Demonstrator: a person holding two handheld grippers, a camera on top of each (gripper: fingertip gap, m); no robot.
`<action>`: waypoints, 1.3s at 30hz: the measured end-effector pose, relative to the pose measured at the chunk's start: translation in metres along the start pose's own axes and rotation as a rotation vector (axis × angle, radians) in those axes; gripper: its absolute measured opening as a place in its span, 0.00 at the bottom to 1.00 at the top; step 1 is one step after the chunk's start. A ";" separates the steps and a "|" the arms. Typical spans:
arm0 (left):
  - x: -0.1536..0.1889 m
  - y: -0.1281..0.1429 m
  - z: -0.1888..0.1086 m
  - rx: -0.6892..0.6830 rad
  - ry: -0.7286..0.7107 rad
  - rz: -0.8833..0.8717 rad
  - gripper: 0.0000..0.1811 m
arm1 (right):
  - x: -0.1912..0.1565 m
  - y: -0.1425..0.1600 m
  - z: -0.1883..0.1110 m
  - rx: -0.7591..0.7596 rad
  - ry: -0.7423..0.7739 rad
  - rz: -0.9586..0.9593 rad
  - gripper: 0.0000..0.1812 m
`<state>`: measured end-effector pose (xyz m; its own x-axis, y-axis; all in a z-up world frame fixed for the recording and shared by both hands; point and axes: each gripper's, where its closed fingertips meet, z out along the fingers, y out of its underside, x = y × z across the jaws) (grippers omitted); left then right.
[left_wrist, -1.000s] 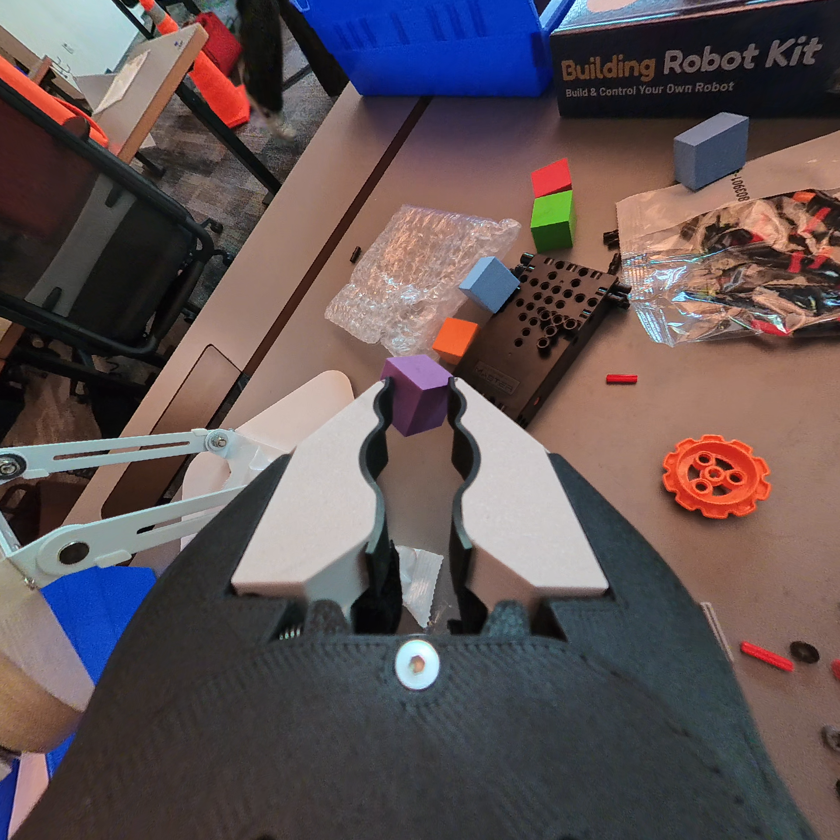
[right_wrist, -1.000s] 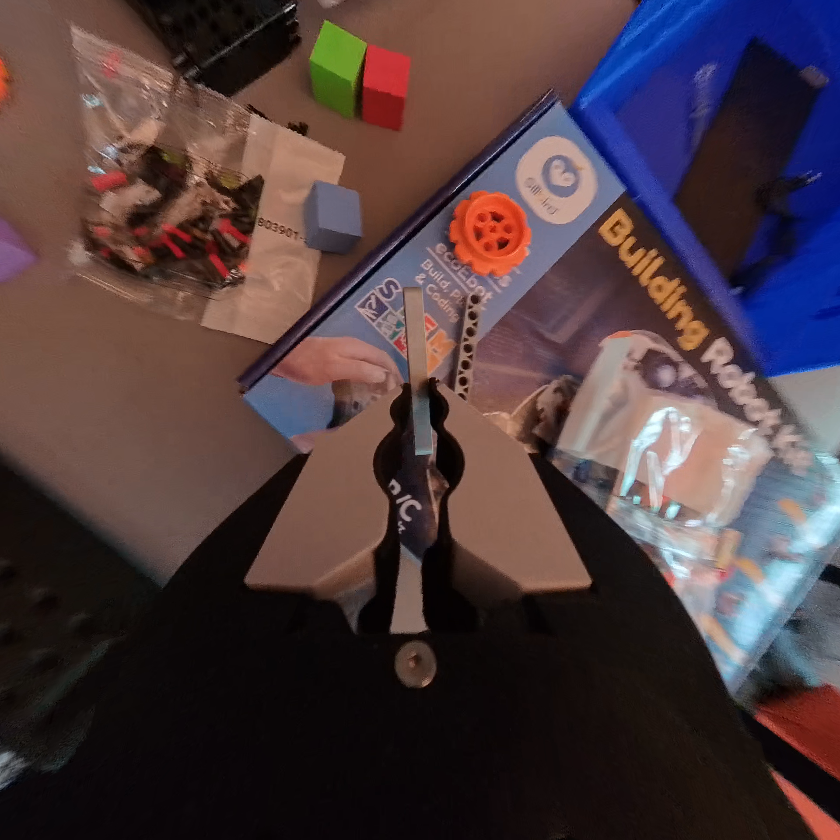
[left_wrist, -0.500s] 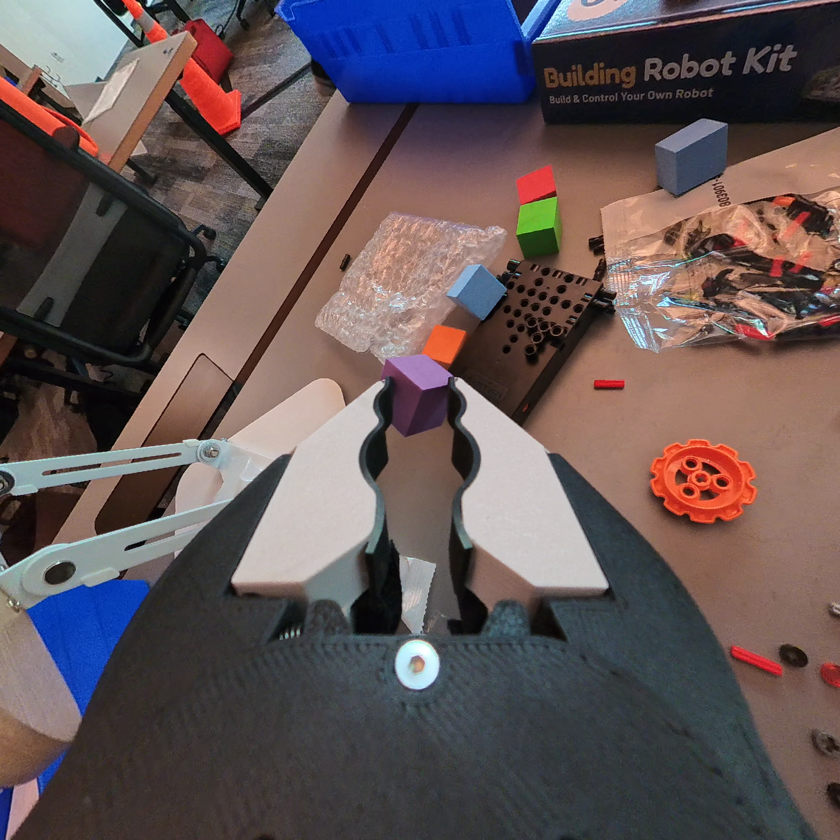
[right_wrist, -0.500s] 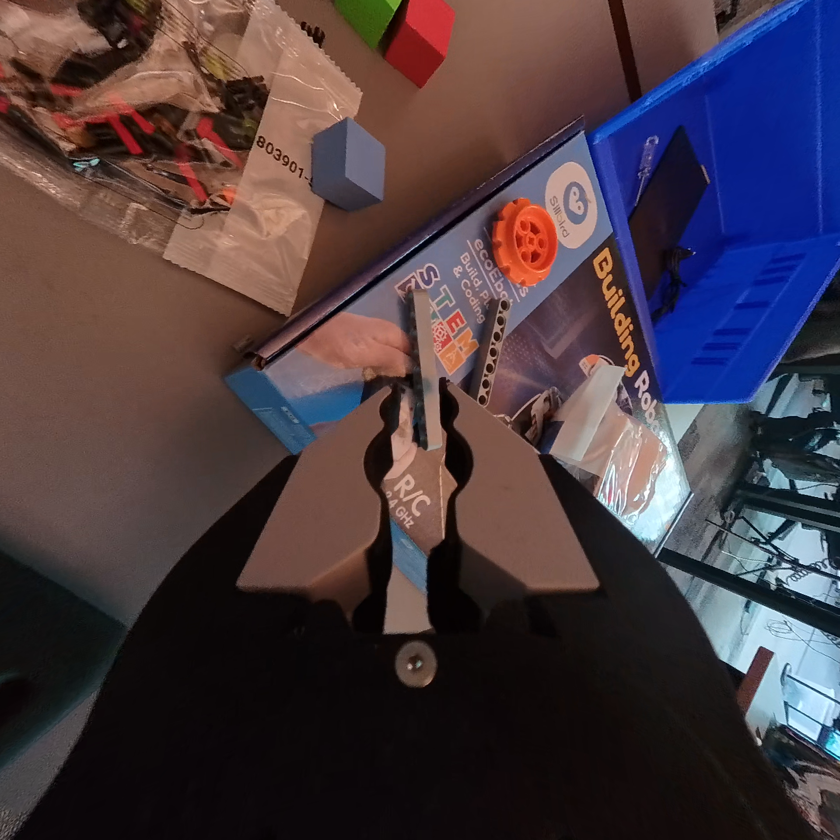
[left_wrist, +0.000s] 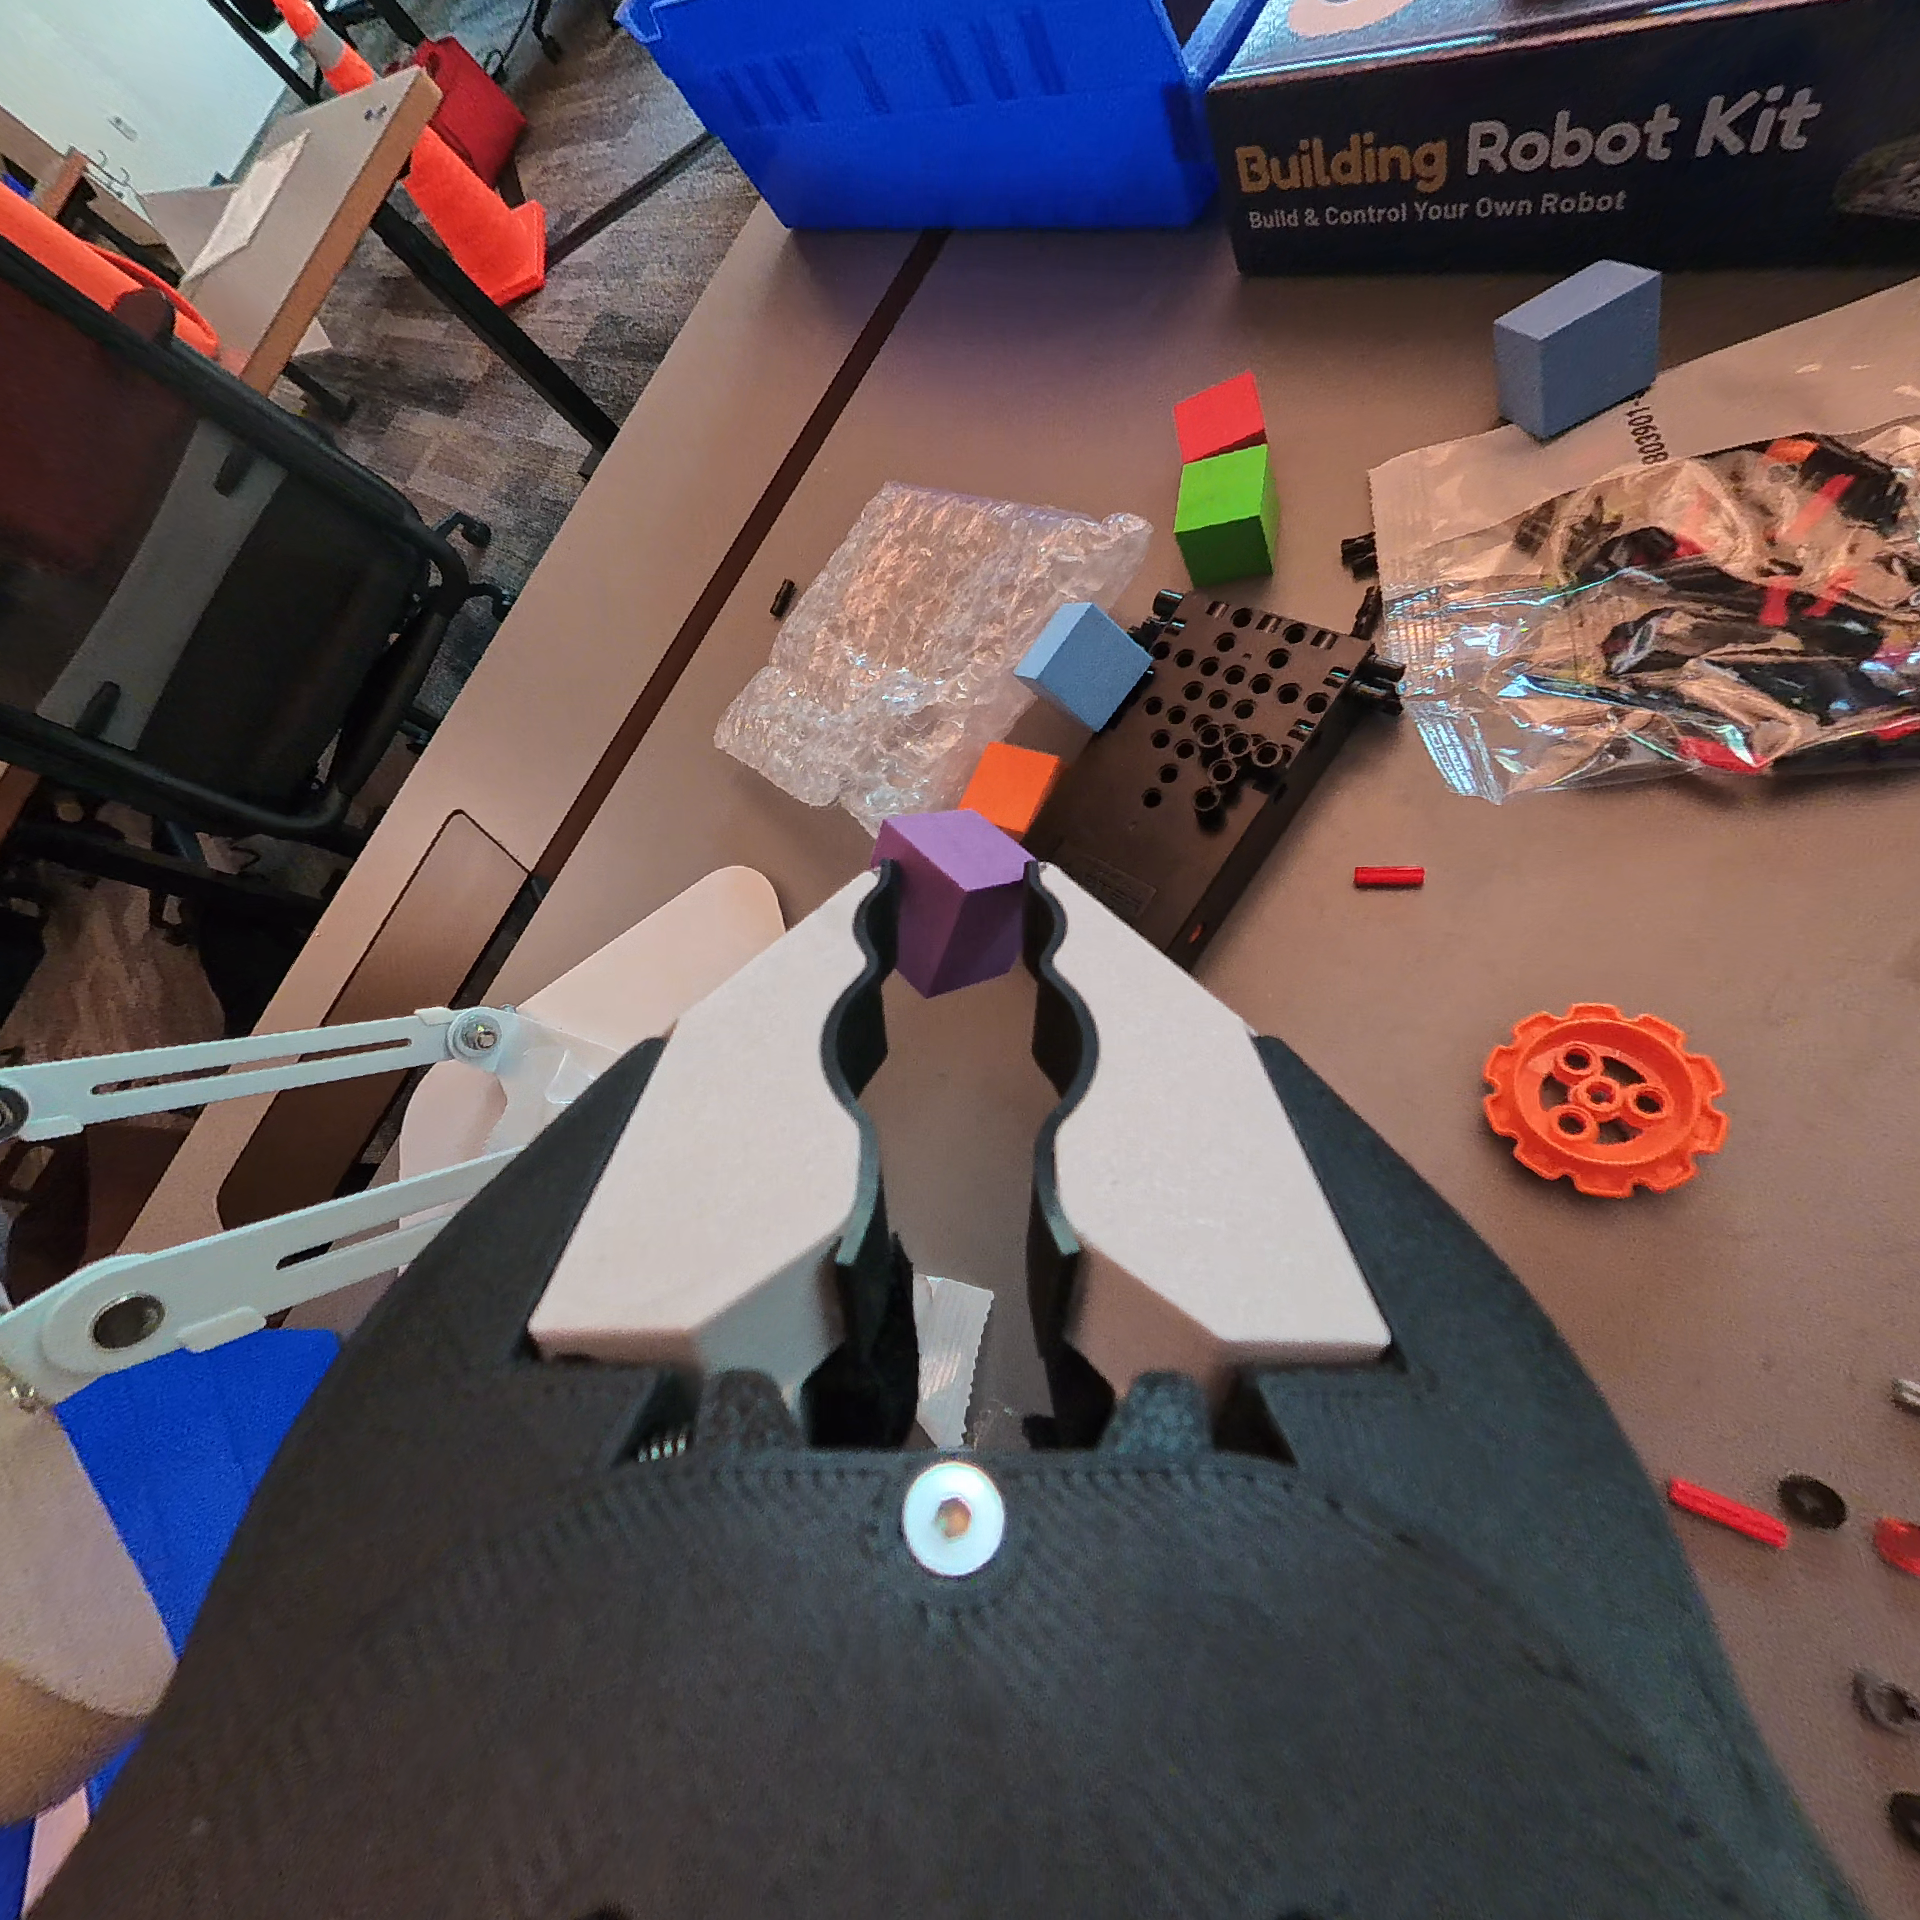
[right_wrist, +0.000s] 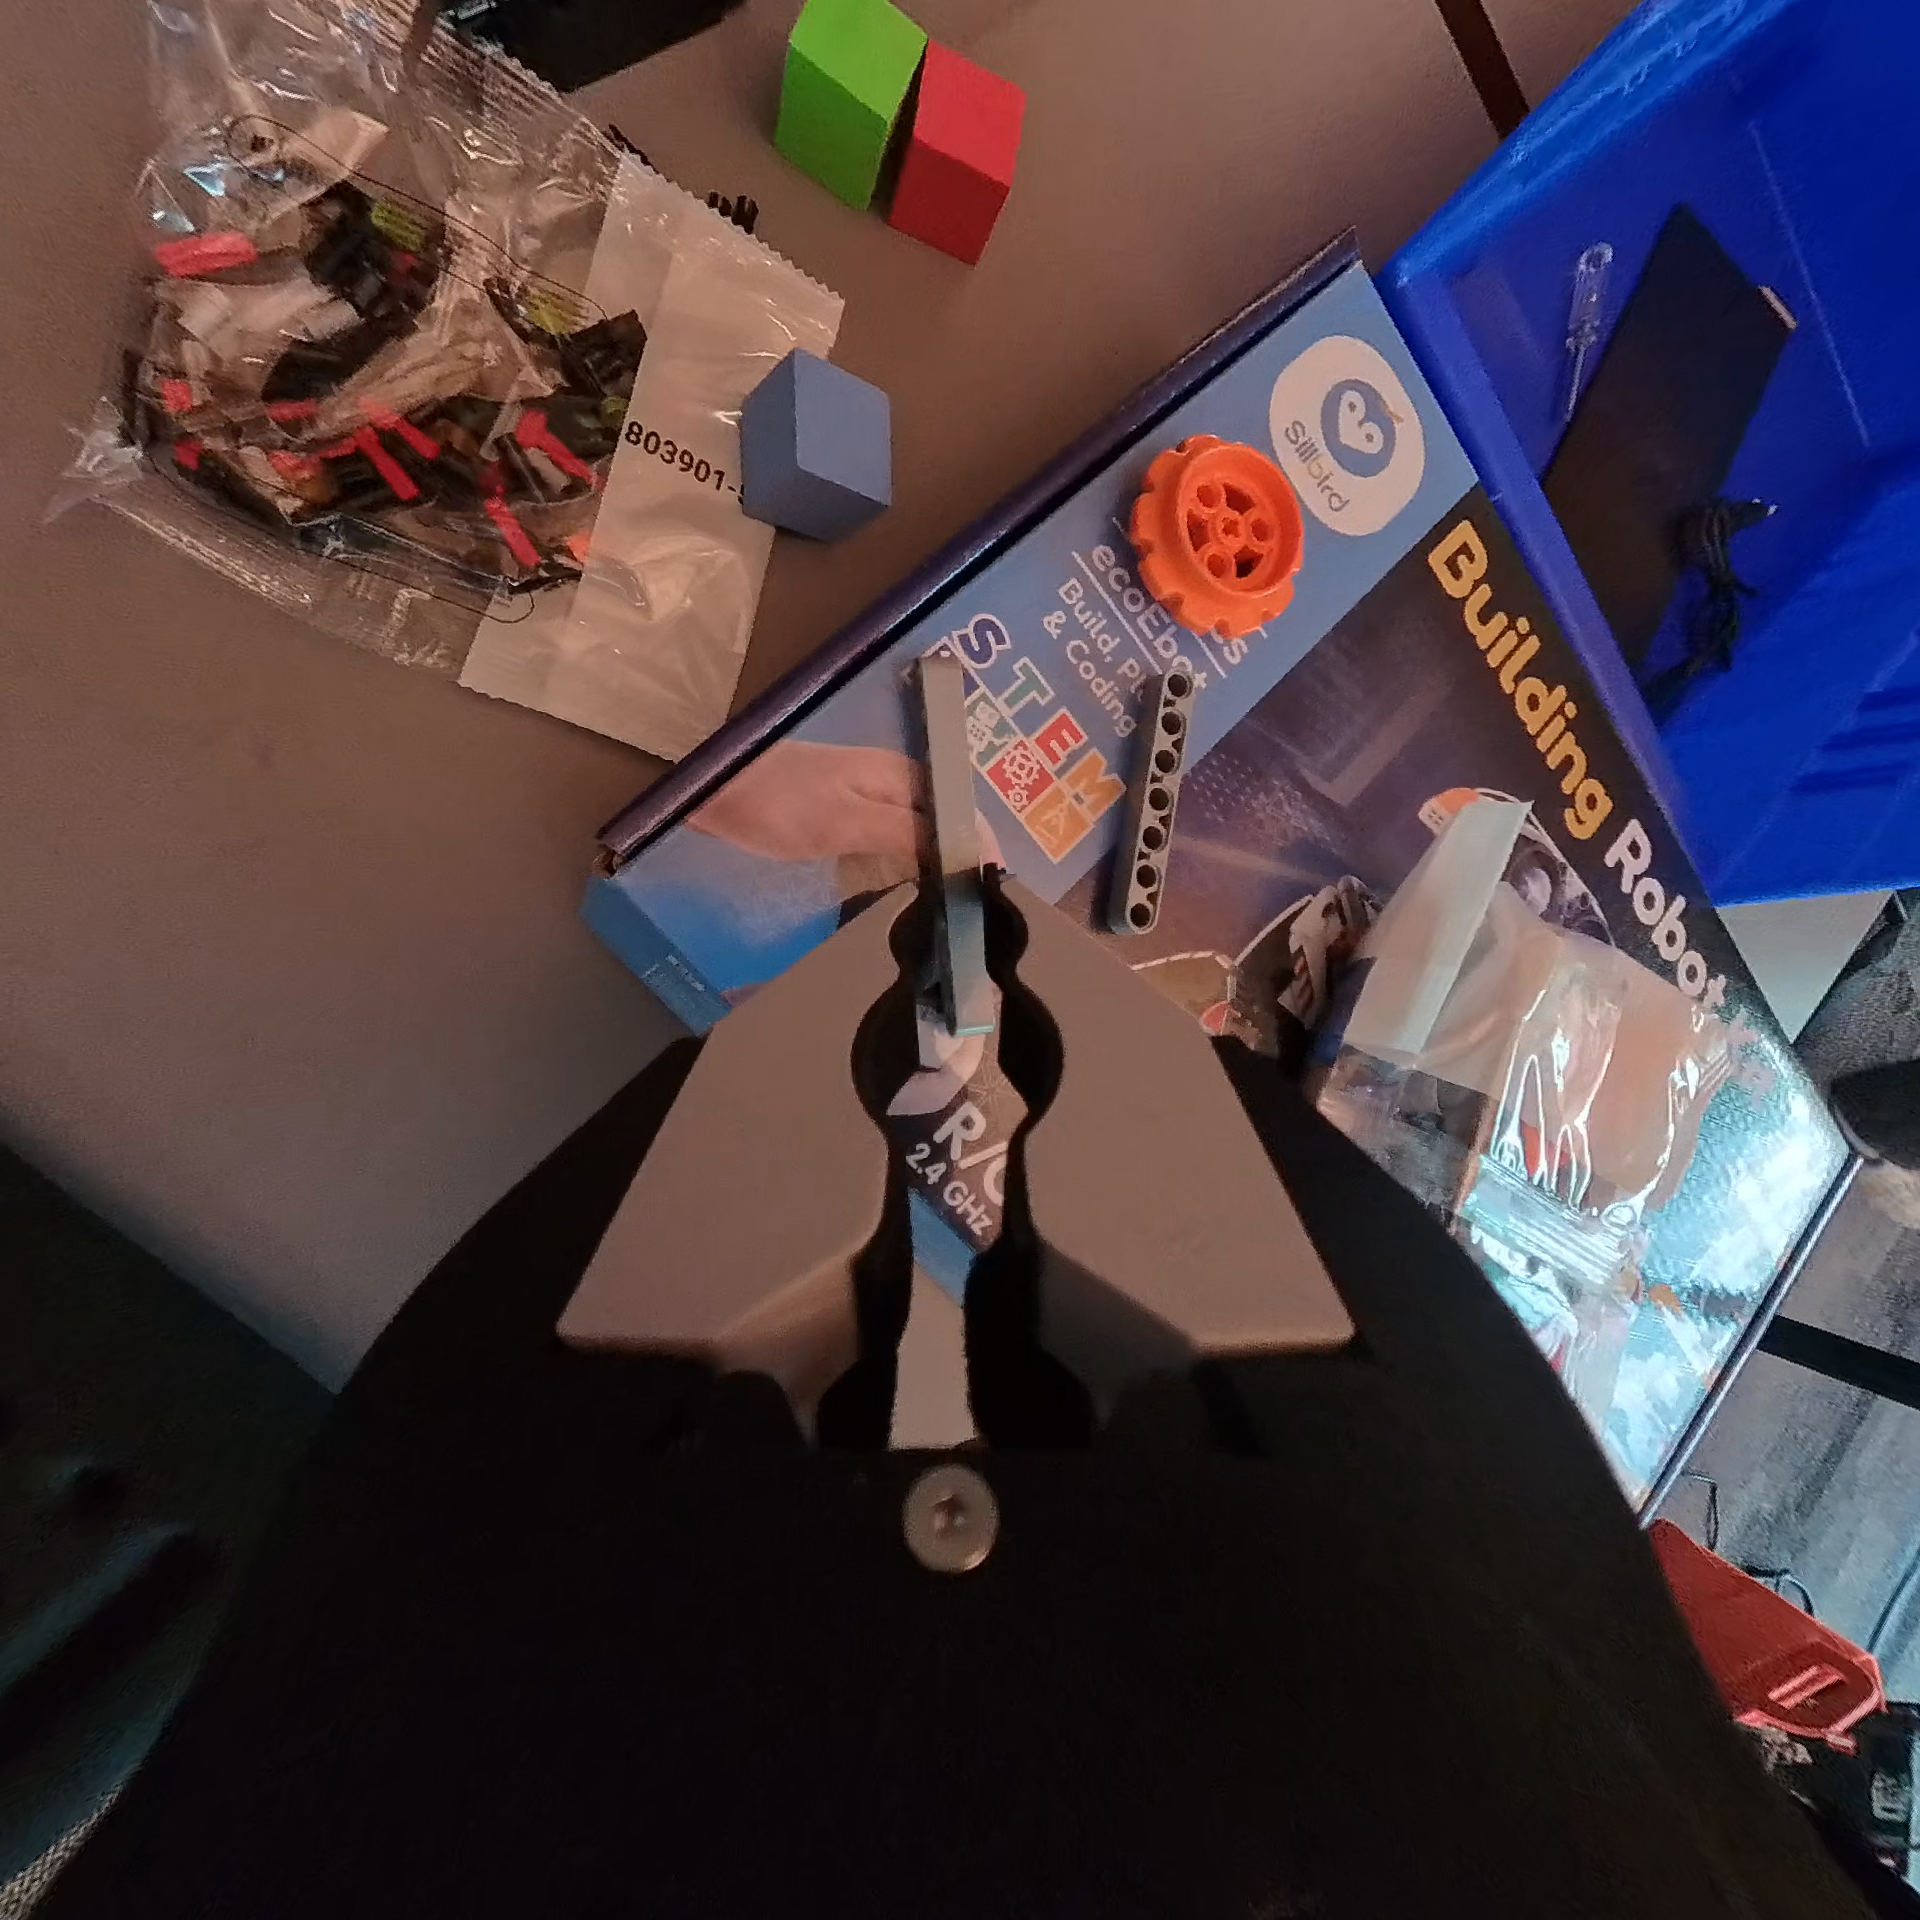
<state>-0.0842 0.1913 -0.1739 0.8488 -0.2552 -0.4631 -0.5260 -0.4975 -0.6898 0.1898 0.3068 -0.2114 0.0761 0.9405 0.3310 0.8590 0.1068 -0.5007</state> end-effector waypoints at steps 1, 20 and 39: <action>0.000 0.000 0.000 -0.001 0.001 0.000 0.12 | -0.001 0.000 0.000 0.000 -0.003 -0.003 0.04; 0.005 0.000 0.002 -0.007 0.015 0.012 0.12 | -0.005 0.002 -0.007 0.003 -0.422 0.450 0.04; 0.008 -0.002 0.004 -0.001 0.029 0.015 0.12 | 0.014 0.019 -0.006 -0.046 -0.135 0.156 0.04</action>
<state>-0.0763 0.1940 -0.1785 0.8418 -0.2865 -0.4574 -0.5389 -0.4942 -0.6822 0.2104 0.3202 -0.2121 0.1442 0.9795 0.1408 0.8646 -0.0555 -0.4993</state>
